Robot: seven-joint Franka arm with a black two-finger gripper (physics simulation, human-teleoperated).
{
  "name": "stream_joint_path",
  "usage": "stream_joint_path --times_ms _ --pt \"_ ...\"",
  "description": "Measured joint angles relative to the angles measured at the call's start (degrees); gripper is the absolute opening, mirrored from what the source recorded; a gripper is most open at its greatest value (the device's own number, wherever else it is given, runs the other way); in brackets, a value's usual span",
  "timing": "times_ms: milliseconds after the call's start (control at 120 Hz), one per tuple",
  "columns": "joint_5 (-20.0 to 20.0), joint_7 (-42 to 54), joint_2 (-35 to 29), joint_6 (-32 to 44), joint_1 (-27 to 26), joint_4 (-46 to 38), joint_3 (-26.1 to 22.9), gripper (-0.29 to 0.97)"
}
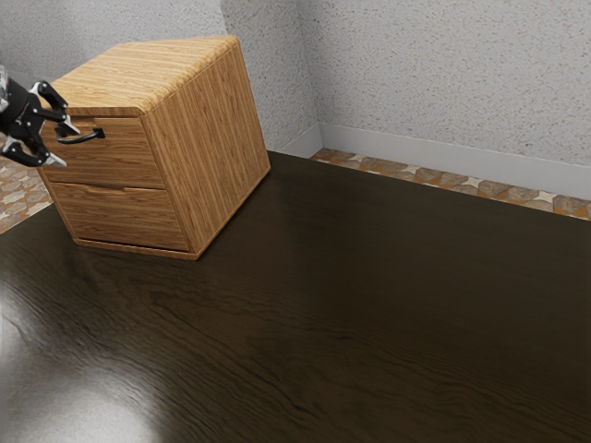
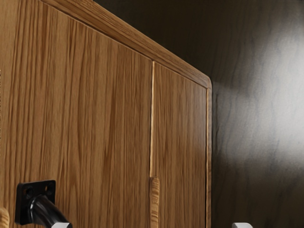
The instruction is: Pull the drawer handle with one arm to open the drawer
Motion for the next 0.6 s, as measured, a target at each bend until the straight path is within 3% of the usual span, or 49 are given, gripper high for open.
stream_joint_path --times_ms 225,600 --pt "0.23 2.15 3.73 0.53 -0.01 5.35 -0.02 0.39" --pt "0.64 4.24 7.30 1.33 -0.17 5.95 0.15 0.35"
